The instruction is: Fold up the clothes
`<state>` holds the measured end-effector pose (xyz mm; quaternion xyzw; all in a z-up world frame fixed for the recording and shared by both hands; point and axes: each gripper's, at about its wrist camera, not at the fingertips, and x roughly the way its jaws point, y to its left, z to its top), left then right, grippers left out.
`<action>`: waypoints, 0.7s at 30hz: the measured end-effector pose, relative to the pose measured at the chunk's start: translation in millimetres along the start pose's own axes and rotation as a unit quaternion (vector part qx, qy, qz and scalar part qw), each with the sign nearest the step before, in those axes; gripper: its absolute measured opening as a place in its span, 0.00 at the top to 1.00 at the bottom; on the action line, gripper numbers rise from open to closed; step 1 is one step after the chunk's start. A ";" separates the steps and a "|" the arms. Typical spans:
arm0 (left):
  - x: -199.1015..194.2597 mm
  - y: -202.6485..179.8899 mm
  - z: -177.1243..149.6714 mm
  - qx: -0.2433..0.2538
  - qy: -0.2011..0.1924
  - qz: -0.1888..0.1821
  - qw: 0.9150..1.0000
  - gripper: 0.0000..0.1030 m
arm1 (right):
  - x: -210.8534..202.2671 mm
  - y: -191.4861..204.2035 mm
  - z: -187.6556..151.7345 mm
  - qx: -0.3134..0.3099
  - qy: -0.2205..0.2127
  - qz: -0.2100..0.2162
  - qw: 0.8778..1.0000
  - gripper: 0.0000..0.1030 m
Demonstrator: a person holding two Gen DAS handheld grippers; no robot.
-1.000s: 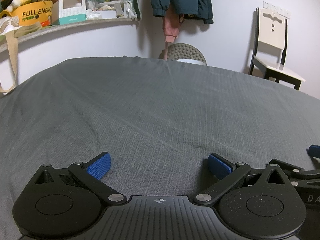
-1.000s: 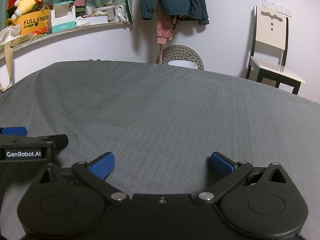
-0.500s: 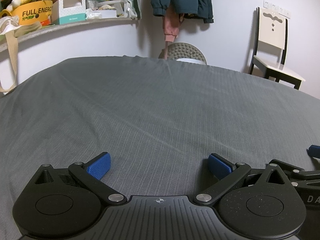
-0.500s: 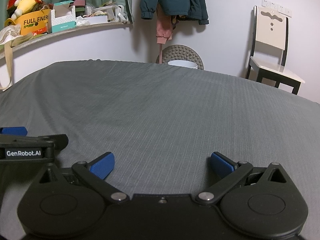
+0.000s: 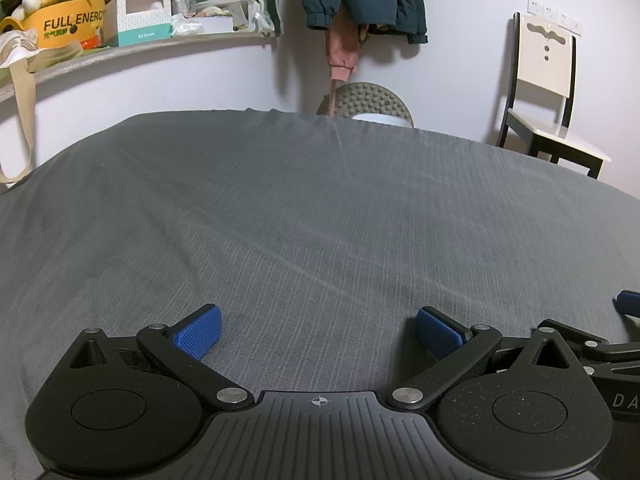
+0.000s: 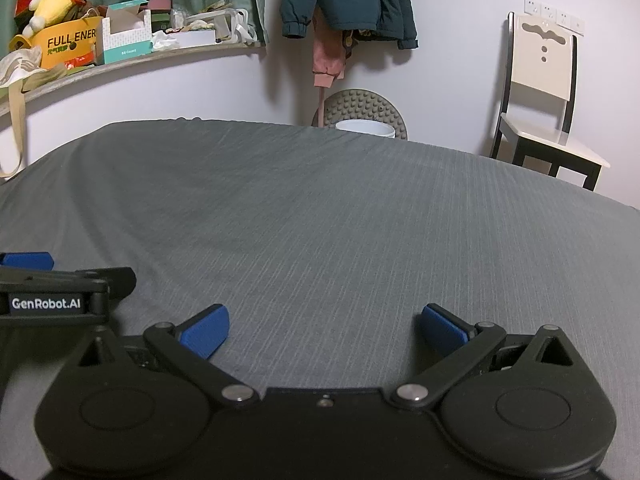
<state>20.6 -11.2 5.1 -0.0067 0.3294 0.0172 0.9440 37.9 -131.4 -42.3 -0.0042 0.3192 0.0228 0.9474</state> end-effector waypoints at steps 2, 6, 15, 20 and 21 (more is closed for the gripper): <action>-0.3 0.0 0.0 0.000 0.000 0.000 1.000 0.00 | -0.4 -0.2 -0.4 0.000 0.000 0.000 1.000 0.00; -0.1 -0.3 -0.6 0.000 -0.001 0.001 1.000 0.00 | 0.4 1.8 -1.1 -0.001 -0.001 -0.001 1.000 0.00; -0.4 -1.3 0.4 0.000 0.001 0.002 1.000 0.00 | -0.2 0.2 1.2 -0.001 0.001 -0.001 1.000 0.00; -0.8 -1.2 0.5 0.000 0.001 0.002 1.000 0.00 | -0.4 0.0 2.5 -0.001 0.001 0.000 1.000 0.00; -1.0 -1.0 0.5 0.000 0.001 0.002 1.000 0.00 | -0.4 0.1 2.8 -0.001 0.001 0.000 1.000 0.00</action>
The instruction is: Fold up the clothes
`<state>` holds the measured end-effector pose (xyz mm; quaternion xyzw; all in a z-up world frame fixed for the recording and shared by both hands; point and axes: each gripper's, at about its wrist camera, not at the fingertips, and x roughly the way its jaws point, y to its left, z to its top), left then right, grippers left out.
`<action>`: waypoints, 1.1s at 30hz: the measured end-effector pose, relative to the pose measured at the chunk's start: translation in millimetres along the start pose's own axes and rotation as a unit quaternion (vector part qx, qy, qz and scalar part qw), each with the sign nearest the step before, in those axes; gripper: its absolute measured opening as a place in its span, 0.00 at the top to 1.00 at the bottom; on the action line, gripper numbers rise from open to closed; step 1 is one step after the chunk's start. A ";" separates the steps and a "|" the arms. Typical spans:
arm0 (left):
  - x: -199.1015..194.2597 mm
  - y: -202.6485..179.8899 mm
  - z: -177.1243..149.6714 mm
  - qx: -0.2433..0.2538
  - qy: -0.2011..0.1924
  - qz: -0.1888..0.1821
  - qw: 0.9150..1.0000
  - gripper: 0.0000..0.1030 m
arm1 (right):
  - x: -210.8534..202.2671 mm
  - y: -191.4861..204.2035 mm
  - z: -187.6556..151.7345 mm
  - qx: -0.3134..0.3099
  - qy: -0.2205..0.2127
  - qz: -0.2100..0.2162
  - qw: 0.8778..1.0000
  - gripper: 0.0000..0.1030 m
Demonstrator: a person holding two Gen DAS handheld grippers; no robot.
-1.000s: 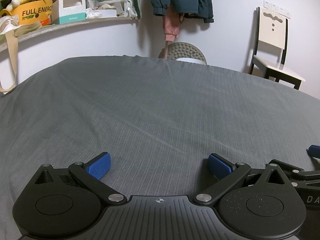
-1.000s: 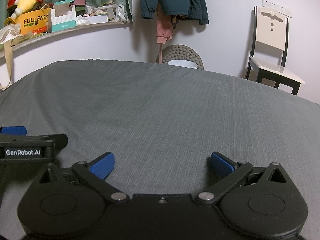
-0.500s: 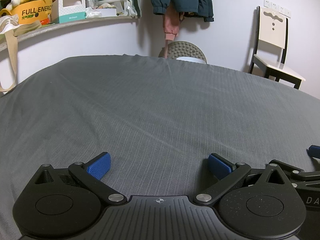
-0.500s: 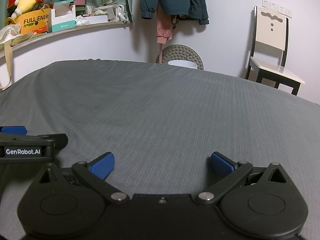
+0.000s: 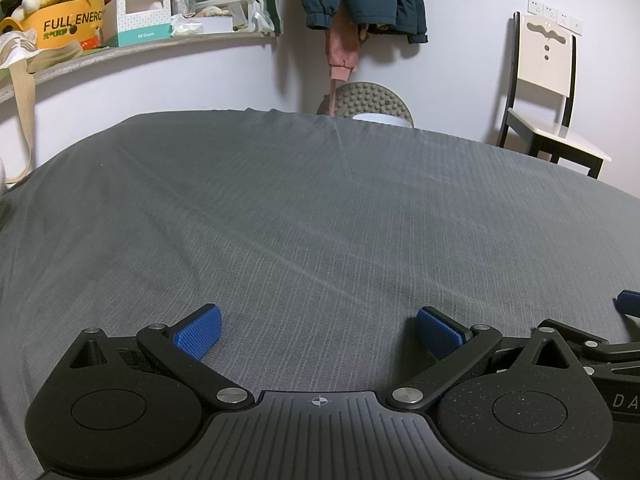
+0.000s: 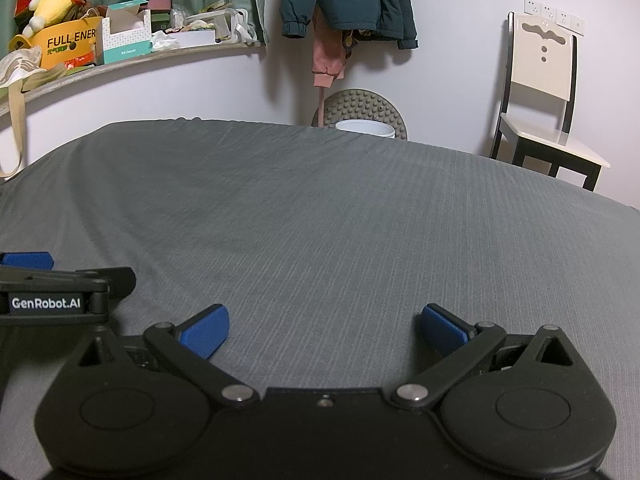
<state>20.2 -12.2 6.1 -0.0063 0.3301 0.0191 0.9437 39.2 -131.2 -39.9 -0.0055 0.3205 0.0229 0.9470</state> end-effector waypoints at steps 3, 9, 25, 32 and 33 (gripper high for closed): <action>-0.1 0.2 0.6 0.000 0.000 0.000 1.000 0.00 | -0.1 0.3 0.7 0.000 0.000 0.000 1.000 0.00; 0.1 0.1 0.5 -0.001 -0.001 0.000 1.000 0.00 | 0.3 0.9 -1.2 0.000 -0.001 0.000 1.000 0.00; 0.6 2.2 -0.1 -0.002 -0.001 0.000 1.000 0.00 | 0.2 0.5 -0.1 0.000 0.000 0.000 1.000 0.00; 0.6 2.1 -0.3 -0.002 -0.001 0.000 1.000 0.00 | 0.2 0.0 -0.4 0.000 0.000 0.000 1.000 0.00; 0.6 2.1 -0.3 -0.002 -0.001 0.000 1.000 0.00 | 0.2 -0.1 -0.6 0.000 0.000 0.000 1.000 0.00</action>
